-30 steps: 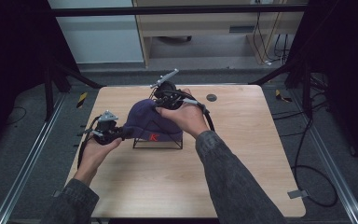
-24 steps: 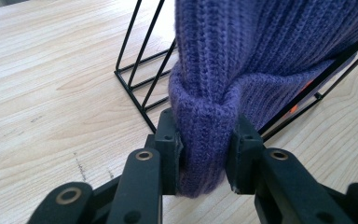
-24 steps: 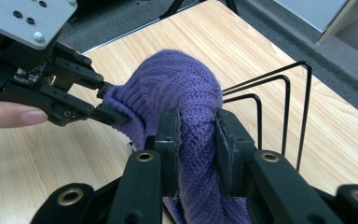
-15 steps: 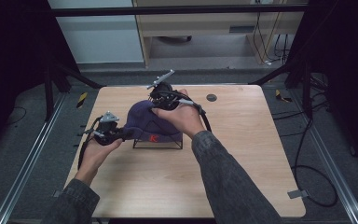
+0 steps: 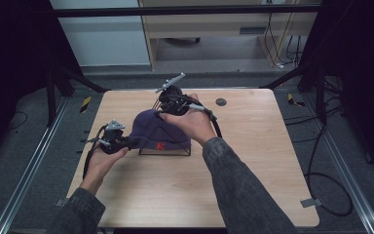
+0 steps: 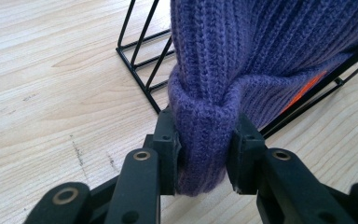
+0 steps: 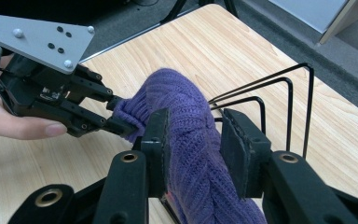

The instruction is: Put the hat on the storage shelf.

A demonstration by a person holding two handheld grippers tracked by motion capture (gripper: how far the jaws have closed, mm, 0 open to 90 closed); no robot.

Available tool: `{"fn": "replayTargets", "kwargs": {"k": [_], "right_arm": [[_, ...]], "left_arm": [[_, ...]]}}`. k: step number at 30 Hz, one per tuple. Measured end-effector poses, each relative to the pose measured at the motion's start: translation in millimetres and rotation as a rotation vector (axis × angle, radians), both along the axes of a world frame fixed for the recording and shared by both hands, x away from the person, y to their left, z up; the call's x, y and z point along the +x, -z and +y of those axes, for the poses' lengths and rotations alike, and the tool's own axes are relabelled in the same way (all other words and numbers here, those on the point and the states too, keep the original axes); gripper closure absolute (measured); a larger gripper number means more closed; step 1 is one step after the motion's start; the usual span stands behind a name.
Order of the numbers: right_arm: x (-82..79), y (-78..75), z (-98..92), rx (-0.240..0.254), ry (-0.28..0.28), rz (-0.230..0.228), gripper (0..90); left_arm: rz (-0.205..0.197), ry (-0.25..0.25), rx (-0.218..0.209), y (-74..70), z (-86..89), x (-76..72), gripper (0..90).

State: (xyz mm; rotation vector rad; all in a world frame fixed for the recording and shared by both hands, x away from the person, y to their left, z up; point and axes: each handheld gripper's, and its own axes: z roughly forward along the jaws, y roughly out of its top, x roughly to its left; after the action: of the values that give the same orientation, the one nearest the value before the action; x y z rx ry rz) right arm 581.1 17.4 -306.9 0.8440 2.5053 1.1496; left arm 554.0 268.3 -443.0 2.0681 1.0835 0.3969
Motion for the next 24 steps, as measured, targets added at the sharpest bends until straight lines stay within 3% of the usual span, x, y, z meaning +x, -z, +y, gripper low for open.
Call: {"fn": "replayTargets", "kwargs": {"k": [9, 13, 19, 24], "right_arm": [[-2.8, -8.3, -1.5, 0.013, -0.004, -0.015, 62.9], [-5.1, -11.1, -3.9, 0.017, -0.001, -0.021, 62.6], [-7.3, -11.0, -7.0, 0.006, -0.002, -0.020, 62.0], [-8.0, -8.4, -7.3, 0.001, 0.004, -0.015, 60.6]], "left_arm": [[0.016, -0.010, 0.013, 7.5, 1.6, -0.8, 66.6], [0.019, -0.022, 0.000, 11.1, 3.7, -3.2, 64.9], [0.013, -0.032, -0.001, 11.8, 5.5, -5.8, 58.5], [-0.020, -0.057, -0.009, 5.3, 14.4, -12.4, 55.1]]}}
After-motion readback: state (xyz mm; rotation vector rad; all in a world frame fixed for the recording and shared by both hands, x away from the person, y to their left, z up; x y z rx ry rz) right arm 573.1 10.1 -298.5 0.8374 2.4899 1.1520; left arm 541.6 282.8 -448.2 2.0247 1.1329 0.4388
